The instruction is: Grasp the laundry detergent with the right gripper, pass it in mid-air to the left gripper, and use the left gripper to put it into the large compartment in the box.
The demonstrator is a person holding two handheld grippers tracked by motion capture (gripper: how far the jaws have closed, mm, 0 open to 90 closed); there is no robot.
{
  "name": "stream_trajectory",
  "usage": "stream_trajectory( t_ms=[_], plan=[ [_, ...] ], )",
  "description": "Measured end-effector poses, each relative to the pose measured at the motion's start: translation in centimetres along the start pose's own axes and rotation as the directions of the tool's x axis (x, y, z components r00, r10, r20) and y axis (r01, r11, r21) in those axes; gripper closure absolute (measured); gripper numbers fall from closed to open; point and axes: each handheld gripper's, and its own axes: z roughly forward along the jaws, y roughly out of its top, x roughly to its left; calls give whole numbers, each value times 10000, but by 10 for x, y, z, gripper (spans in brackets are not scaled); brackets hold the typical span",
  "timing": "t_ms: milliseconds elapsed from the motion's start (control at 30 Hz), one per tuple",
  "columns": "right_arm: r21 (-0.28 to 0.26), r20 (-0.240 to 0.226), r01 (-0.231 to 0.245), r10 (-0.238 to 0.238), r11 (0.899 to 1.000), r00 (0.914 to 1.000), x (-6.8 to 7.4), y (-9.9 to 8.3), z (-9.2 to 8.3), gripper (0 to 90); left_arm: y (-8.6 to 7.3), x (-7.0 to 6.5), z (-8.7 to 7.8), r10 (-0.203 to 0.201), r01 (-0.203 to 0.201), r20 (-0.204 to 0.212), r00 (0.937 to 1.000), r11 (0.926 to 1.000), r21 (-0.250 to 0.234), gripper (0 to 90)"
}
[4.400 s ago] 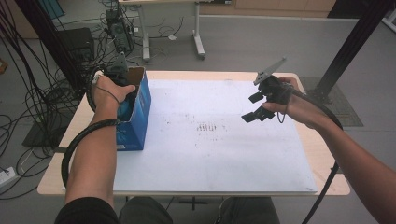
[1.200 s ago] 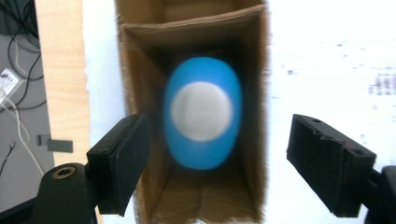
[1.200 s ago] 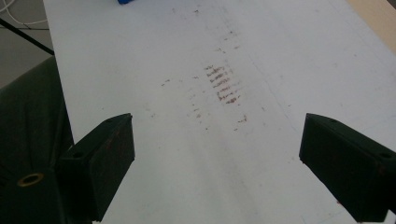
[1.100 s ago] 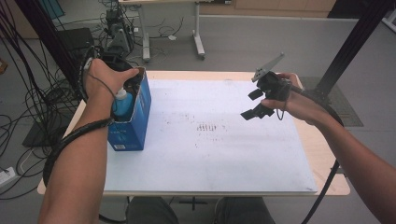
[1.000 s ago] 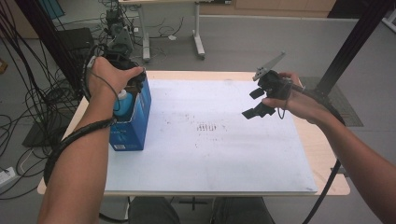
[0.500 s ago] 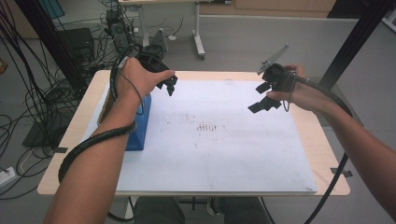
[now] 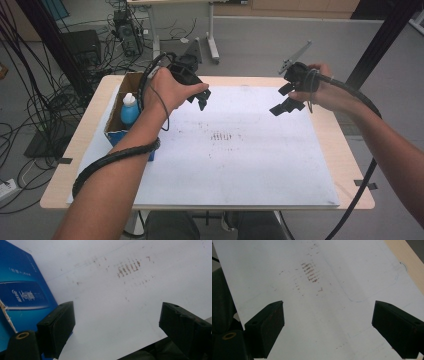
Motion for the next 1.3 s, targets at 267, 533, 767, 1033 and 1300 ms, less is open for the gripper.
stream_trajectory(
  t_ms=[267,533,767,1033,1300],
  plan=[
    [313,127,-51,47,9995,9999,-6,-2,-3,112,1,-6,8,55,-56,150,9999,9999,98,139],
    [520,218,-65,53,9986,9997,-9,-2,-5,113,1,-12,13,189,-193,279,9994,9997,119,139],
    [592,146,11,-20,9982,9999,-8,-3,-4,114,4,-17,17,347,-353,321,9989,9992,189,139],
    [686,52,172,-176,9975,9998,-2,-5,-2,117,4,-19,18,335,-342,410,9986,9993,148,139],
    [768,-55,386,-383,9963,9993,6,-5,-4,118,2,-20,16,344,-351,460,9983,9993,155,139]
  ],
)
